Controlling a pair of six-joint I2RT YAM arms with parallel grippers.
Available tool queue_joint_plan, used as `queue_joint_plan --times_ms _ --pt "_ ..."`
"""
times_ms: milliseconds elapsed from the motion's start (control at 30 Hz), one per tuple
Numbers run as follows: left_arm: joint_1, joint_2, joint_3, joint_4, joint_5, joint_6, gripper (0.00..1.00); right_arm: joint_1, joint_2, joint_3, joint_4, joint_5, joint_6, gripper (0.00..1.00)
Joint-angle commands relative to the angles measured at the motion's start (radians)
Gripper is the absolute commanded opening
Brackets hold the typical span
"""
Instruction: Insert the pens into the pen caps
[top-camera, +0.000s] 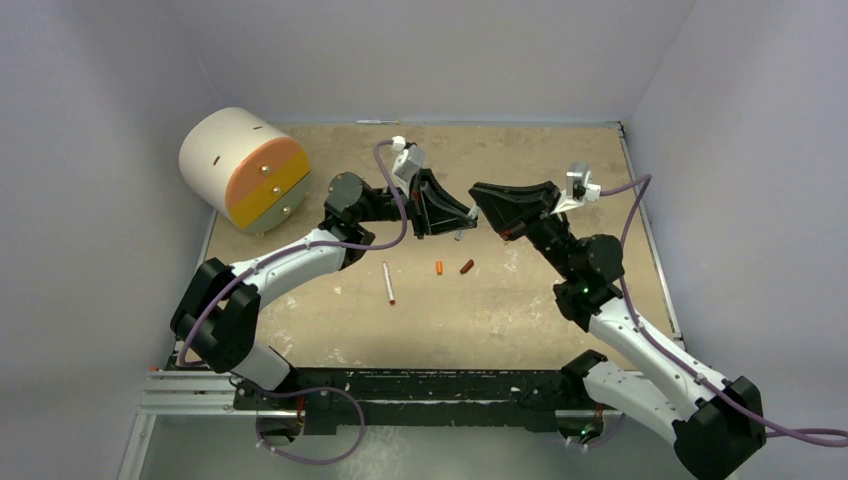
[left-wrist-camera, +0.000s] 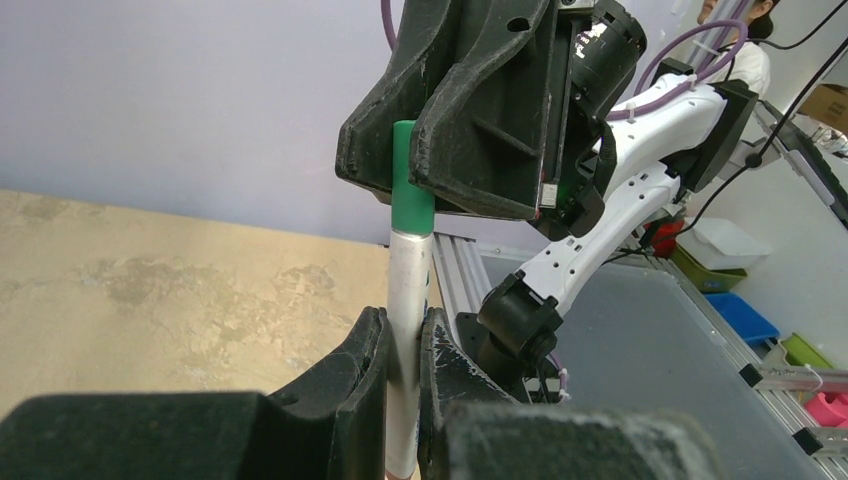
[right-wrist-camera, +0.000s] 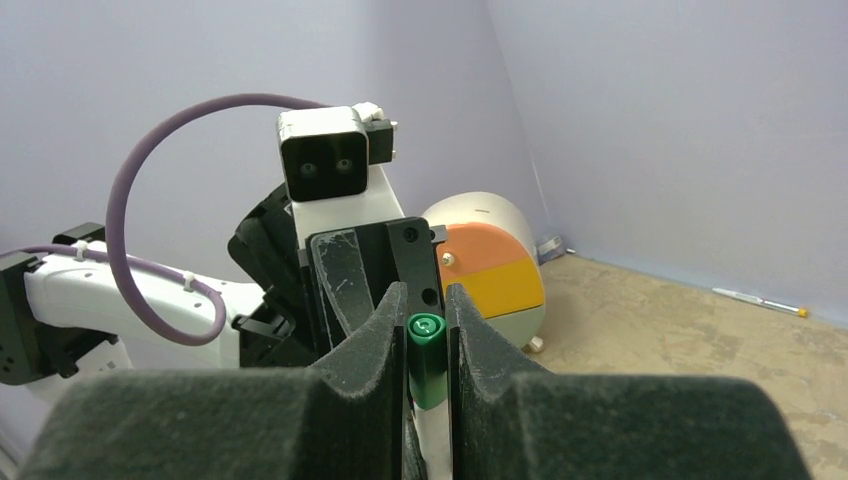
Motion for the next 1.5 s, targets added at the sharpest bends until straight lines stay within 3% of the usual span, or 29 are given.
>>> queue_joint_plan --times_ms 0,333,567,867,1233,1467 --pt "0.034 -0.060 0.169 0.246 -0.325 0.043 0.00 0.079 0.071 -0.103 -0.251 -0.210 0.090 0.00" --pt "0.036 -0.058 0.195 0.183 -0.343 0.119 0.00 0.151 0.125 -0.109 -0.265 -0.130 0.121 0.00" --pt "0.054 -0.064 0.228 0.130 -0.339 0.163 0.00 0.185 0.102 -0.097 -0.403 -0.073 0.090 0.00" --pt "0.055 -0.048 0.232 0.200 -0.346 0.114 0.00 0.225 0.166 -0.098 -0.370 -0.055 0.109 0.00" --pt "0.133 -0.086 0.245 0.113 -0.302 0.159 0.00 0.225 0.143 -0.008 -0.665 -0.027 0.011 0.00" --pt "0.155 -0.083 0.259 0.114 -0.285 0.154 0.00 0.224 0.152 -0.004 -0.698 -0.059 0.004 0.00"
